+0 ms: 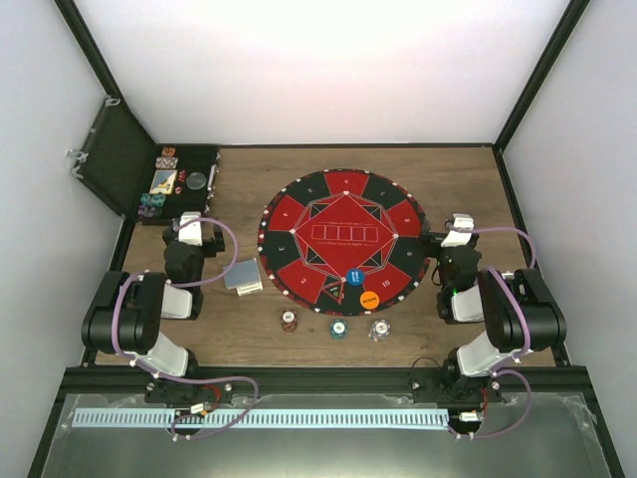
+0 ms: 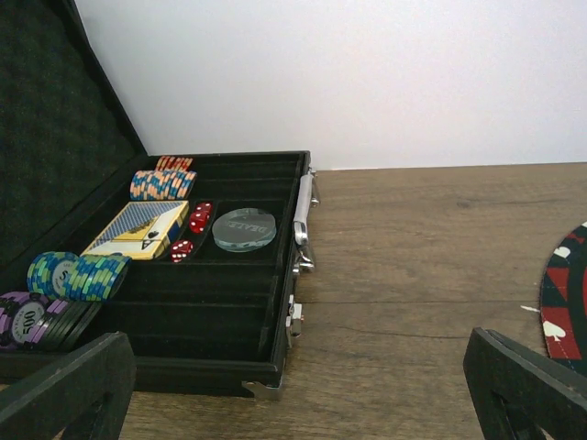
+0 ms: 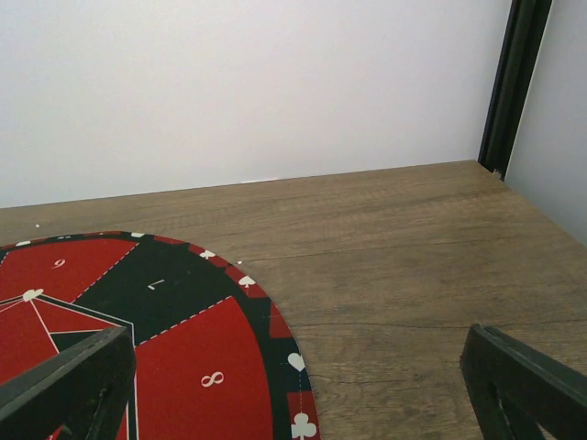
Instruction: Distribute texas hold em gaming equipment
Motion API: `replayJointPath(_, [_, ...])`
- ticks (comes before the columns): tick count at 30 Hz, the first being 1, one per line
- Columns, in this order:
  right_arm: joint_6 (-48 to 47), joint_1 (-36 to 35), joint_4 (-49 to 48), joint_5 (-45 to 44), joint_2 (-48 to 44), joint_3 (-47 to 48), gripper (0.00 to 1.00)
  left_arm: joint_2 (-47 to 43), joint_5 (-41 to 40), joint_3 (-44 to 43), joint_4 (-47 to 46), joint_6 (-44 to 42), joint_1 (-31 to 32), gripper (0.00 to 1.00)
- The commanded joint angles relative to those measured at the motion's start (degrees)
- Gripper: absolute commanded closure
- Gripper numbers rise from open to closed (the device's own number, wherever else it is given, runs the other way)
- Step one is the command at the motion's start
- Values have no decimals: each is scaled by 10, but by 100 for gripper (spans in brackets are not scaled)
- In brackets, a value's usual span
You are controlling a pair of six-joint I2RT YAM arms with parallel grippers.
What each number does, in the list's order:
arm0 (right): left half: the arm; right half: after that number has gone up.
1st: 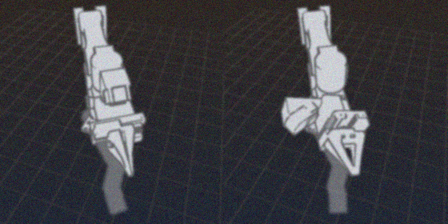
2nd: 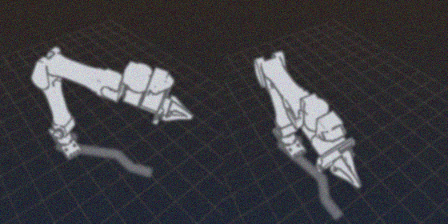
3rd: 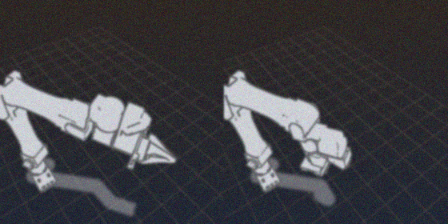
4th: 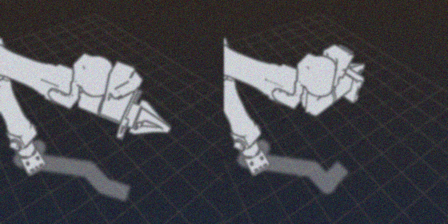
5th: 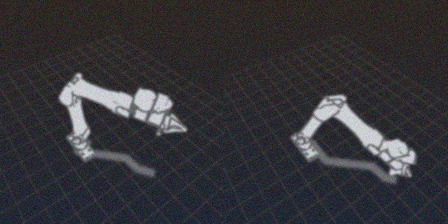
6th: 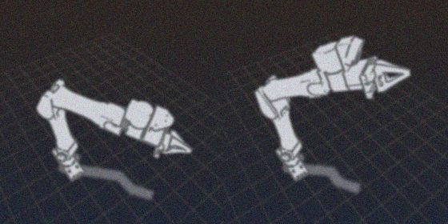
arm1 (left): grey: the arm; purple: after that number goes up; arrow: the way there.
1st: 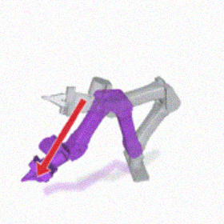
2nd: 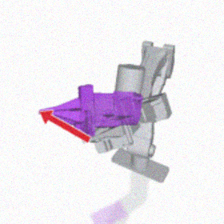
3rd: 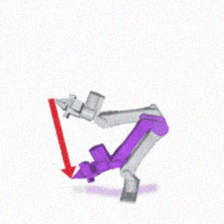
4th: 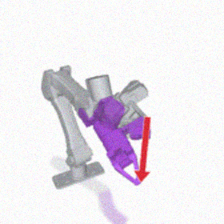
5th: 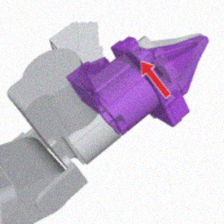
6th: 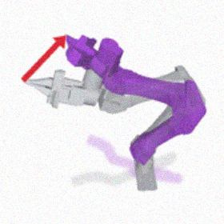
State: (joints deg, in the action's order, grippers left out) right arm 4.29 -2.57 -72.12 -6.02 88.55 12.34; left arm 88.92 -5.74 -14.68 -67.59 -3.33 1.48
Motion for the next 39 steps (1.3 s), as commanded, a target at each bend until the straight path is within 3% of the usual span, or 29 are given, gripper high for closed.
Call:
replayJointPath(1, [-6,-1,-19,-2,-3,2,0,3,-4,-7,-11,10,-3,0])
replayJointPath(12, [0,3,-19,-8,-8,4,0,3,3,-13,0,14,-7,0])
replayJointPath(14, [17,9,24,-21,-38,11,0,-12,37,-19,20,10,-14,0])
replayJointPath(18, [59,10,186,-95,-120,60,0,-95,73,-96,222,-8,-17,0])
replayJointPath(23, [139,10,335,-100,-225,116,0,-157,96,-233,488,-13,-31,0])
replayJointPath(27, [176,9,500,-73,-245,219,0,-179,136,-319,668,-7,-42,0])
replayJointPath(29, [252,12,575,-92,-248,257,0,-191,147,-351,742,-17,-42,0])
replayJointPath(34, [267,7,607,146,-264,269,0,-237,195,-377,864,-52,-46,0])
replayJointPath(37, [250,-91,703,112,-246,310,0,-258,219,-388,915,-66,-53,0])
replayJointPath(39, [236,-210,769,54,-221,342,0,-261,222,-398,945,-77,-57,0])
